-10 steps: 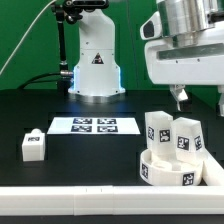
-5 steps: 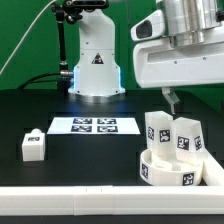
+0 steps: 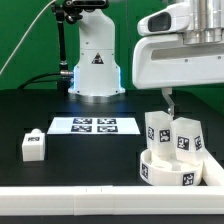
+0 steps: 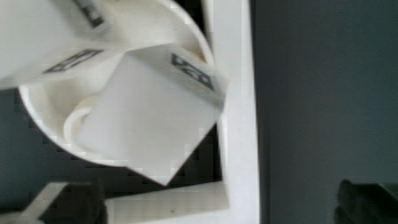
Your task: Assemble stool
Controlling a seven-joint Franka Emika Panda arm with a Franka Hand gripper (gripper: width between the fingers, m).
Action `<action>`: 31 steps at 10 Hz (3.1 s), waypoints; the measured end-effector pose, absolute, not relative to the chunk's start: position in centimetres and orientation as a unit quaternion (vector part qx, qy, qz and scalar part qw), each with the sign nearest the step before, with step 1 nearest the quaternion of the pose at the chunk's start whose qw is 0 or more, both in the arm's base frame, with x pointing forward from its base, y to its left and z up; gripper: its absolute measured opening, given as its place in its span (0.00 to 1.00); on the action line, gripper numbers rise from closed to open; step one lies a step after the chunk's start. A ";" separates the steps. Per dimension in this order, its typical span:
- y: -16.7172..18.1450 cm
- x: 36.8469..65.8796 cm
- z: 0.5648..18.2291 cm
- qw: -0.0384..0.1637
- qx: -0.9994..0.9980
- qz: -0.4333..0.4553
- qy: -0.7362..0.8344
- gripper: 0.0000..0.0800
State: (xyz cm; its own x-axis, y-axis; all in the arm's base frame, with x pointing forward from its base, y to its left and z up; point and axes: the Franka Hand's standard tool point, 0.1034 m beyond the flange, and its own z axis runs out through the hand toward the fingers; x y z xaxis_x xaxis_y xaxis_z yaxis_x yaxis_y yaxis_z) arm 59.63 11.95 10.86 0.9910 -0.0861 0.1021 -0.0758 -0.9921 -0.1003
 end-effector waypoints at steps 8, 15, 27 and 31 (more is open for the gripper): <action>11.0 59.4 9.5 0.007 -0.965 -0.062 -0.254 0.81; 11.2 59.0 7.8 -0.003 -0.961 -0.049 -0.271 0.81; 10.9 58.5 7.3 0.023 -0.998 -0.039 0.040 0.42; 11.4 58.4 7.3 0.041 -0.964 -0.032 0.259 0.43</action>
Offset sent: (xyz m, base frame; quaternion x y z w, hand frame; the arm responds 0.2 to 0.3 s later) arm -0.0030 0.0050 -0.0090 -0.0195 0.0011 -0.3387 0.9407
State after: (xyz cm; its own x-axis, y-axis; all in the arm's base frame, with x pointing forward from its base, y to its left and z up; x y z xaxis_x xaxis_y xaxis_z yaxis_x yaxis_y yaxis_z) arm 58.37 11.44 7.30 0.8637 -0.5024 0.0401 -0.4972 -0.8623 -0.0959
